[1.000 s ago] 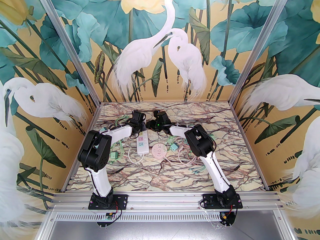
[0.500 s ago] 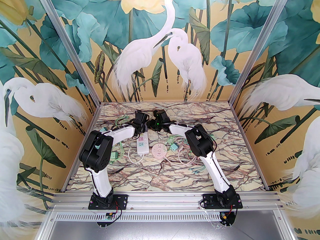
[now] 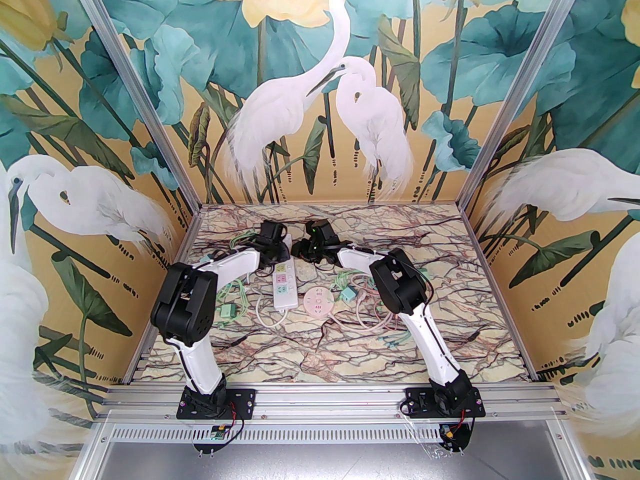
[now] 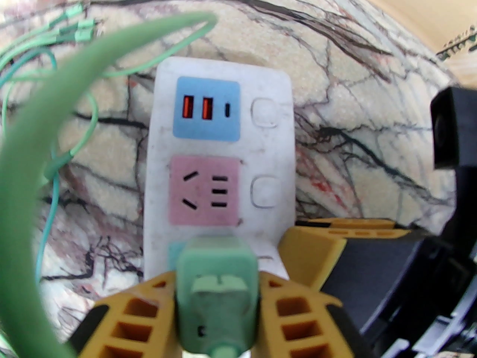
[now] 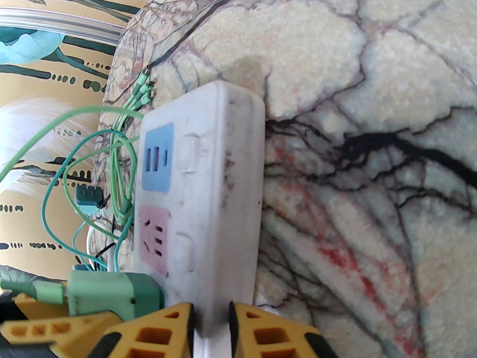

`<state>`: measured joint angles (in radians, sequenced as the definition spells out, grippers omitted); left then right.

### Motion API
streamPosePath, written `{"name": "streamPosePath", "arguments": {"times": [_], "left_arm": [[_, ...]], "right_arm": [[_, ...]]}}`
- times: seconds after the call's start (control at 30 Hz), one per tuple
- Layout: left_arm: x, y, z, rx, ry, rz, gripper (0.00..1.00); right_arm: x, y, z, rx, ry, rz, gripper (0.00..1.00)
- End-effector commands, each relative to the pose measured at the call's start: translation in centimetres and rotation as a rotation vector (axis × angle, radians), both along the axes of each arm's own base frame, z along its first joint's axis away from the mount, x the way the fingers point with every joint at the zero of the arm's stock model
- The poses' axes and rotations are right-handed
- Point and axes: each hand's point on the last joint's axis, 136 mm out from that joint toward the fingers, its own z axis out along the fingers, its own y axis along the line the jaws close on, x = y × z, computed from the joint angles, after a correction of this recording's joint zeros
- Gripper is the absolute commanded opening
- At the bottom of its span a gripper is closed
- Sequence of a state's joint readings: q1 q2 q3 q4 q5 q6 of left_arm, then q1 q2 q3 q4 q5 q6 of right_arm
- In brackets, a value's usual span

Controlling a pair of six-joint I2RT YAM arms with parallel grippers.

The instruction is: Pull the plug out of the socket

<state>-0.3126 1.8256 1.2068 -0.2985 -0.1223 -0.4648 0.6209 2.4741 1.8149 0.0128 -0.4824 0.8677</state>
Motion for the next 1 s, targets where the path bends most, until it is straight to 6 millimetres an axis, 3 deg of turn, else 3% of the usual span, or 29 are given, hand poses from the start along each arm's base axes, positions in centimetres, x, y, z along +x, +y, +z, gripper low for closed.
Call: {"name": "streamPosePath", "arguments": {"times": [0.0, 0.33, 0.53, 0.7, 0.97], "left_arm": [[0.4, 0.1, 3.3, -0.074, -0.064, 0.024, 0.26], [-0.1, 0.5, 3.4, 0.031, -0.058, 0.029, 0.25], [-0.7, 1.6, 5.2, 0.055, -0.091, 0.063, 0.25], [-1.9, 2.4, 7.2, 0.035, -0.132, 0.097, 0.26], [-5.8, 5.3, 9.3, -0.054, -0.152, 0.195, 0.26]], "right_arm": [[-2.0, -2.0, -5.9, -0.141, 0.129, -0.022, 0.24], [-2.0, -2.0, -5.8, -0.142, 0.128, -0.024, 0.24], [-1.9, -1.9, -5.3, -0.129, 0.111, -0.011, 0.27], [-1.4, -1.4, -1.6, -0.085, 0.033, 0.006, 0.32], [-1.1, -1.0, 7.3, -0.038, -0.137, 0.029, 0.41]]}}
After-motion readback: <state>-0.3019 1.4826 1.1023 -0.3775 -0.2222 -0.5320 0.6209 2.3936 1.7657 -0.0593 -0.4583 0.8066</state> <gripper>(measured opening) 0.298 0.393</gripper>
